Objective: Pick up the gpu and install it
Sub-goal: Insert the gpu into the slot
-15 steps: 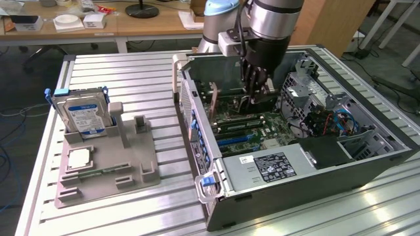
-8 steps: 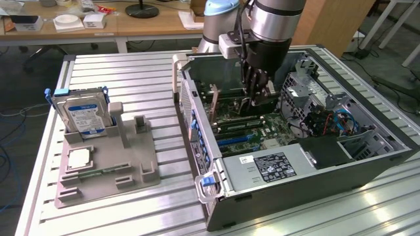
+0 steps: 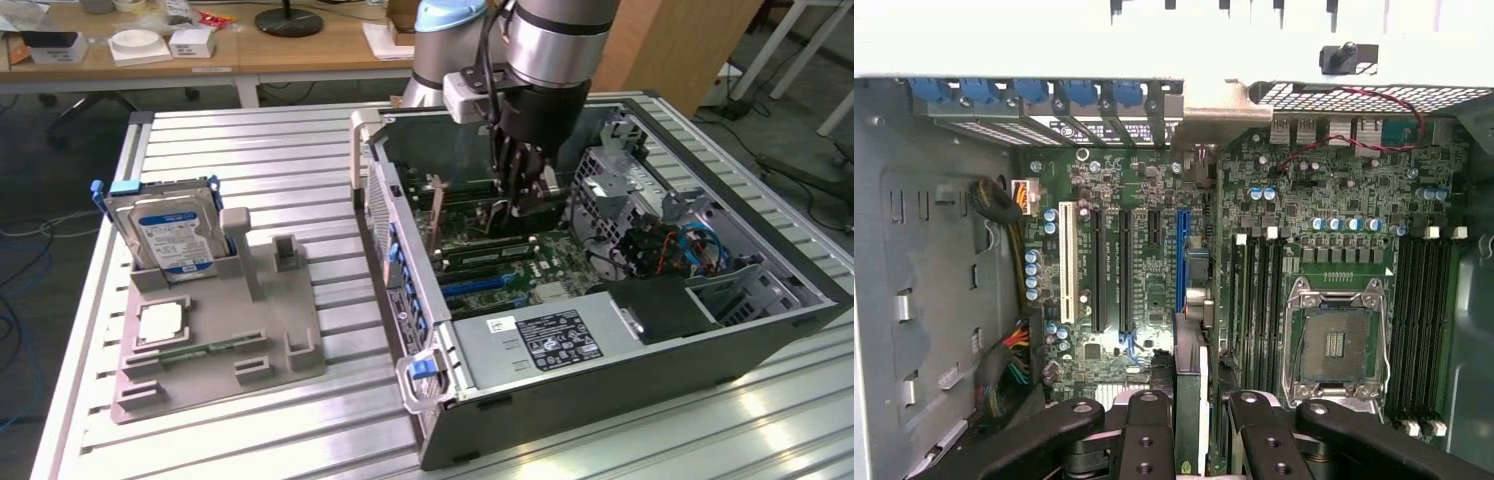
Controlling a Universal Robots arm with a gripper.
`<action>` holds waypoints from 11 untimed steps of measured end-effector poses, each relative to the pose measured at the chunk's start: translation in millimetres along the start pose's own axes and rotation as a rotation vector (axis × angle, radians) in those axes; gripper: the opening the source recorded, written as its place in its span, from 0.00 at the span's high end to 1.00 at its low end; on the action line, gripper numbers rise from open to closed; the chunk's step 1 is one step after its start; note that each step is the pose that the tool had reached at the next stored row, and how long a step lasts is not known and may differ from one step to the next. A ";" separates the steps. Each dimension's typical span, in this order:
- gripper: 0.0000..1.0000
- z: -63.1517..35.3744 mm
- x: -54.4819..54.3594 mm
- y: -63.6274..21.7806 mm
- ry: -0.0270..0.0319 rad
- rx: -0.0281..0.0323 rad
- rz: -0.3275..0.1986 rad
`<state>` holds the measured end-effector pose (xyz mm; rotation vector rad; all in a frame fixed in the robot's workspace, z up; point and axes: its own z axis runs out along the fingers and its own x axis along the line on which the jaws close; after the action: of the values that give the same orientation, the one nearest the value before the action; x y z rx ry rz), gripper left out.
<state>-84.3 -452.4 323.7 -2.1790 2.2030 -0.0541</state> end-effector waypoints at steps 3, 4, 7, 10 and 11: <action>0.74 3.3 0.1 0.6 0.0004 -0.0001 0.000; 0.74 4.7 0.1 0.7 0.0003 0.0000 0.000; 0.74 9.0 0.1 1.3 0.0004 0.0000 0.000; 0.74 11.9 0.4 1.7 0.0004 0.0000 0.000; 0.74 12.5 0.7 1.8 0.0005 -0.0001 0.000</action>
<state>-85.5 -452.9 311.2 -2.1793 2.2033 -0.0545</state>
